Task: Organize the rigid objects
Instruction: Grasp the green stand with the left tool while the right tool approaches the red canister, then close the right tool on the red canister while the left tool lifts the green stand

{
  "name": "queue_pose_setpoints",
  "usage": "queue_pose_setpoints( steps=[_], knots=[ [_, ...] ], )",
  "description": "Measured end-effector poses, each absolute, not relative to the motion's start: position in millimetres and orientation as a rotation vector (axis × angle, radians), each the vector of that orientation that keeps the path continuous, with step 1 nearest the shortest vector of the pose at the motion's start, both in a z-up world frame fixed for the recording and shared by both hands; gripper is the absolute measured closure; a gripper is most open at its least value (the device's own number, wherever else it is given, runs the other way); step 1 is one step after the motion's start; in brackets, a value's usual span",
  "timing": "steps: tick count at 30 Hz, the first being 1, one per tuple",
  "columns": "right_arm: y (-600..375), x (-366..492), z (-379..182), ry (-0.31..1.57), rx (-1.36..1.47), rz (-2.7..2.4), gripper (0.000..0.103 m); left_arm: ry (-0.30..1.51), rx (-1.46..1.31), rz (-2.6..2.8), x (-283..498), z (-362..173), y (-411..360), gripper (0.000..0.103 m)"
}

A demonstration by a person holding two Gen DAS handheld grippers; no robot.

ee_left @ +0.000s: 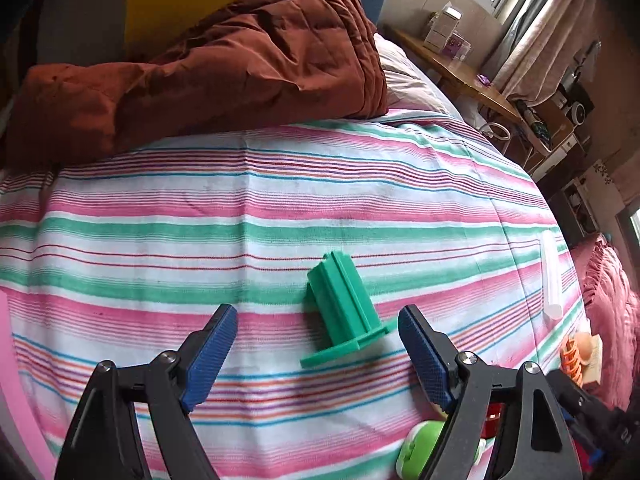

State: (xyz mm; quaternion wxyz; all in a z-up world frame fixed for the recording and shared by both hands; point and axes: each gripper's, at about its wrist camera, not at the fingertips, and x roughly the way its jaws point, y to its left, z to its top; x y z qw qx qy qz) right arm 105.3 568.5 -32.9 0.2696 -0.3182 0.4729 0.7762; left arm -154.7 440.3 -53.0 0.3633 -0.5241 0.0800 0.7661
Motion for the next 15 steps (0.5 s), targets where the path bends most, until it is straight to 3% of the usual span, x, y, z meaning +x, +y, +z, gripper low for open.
queue_pose_setpoints(
  steps=[3,7,9,15],
  knots=[
    [568.6,104.2,-34.6,1.289,-0.867,2.093,0.066,0.218,-1.373,1.979,-165.7,-64.2,455.9,0.026],
    [567.9,100.6,-36.1,1.29,-0.884,2.101,0.066,0.283,-1.395,1.955,-165.4,-80.7,472.7,0.05],
    [568.1,100.0,-38.0,1.29,-0.892,2.094,0.066,0.348,-1.344,1.963,-157.1,-80.8,473.6,0.071],
    [576.7,106.3,-43.2,1.321,-0.873,2.063,0.066,0.44,-1.261,1.979,-132.6,-73.9,439.5,0.074]
  ],
)
